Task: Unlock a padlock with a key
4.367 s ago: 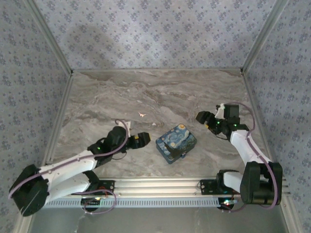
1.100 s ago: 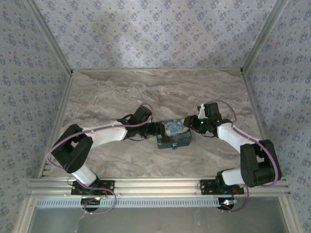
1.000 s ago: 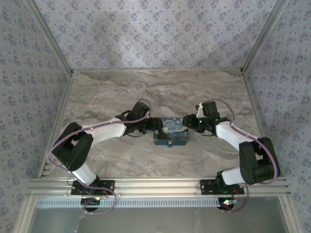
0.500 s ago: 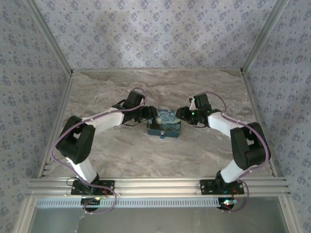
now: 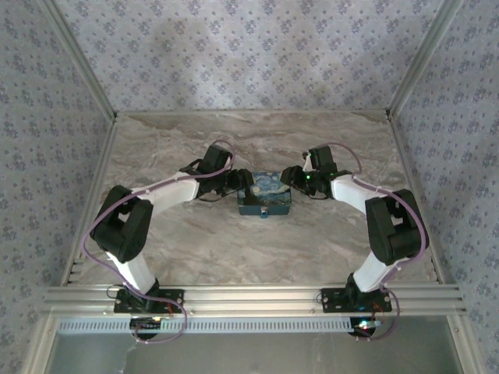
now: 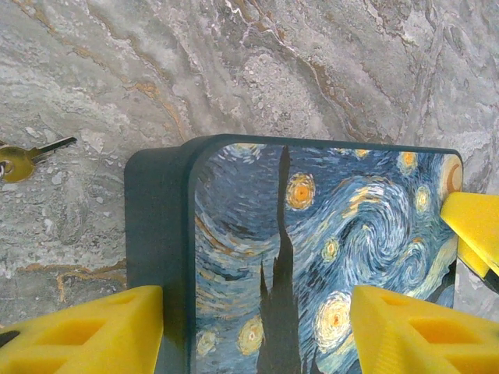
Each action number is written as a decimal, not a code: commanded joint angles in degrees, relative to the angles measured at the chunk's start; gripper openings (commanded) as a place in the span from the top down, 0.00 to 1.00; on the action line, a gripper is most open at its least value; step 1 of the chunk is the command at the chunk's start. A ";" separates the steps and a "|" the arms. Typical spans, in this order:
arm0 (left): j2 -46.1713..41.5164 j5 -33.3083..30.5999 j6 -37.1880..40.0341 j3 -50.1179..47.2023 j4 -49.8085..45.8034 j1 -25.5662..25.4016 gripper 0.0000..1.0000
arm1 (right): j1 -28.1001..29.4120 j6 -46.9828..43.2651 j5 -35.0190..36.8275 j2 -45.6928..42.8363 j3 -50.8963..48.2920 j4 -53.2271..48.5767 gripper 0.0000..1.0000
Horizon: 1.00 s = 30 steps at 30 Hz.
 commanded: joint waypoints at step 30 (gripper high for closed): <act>-1.38 -18.25 1.26 11.02 -28.35 3.28 0.43 | 11.96 -12.60 14.16 -26.96 1.65 -26.77 0.39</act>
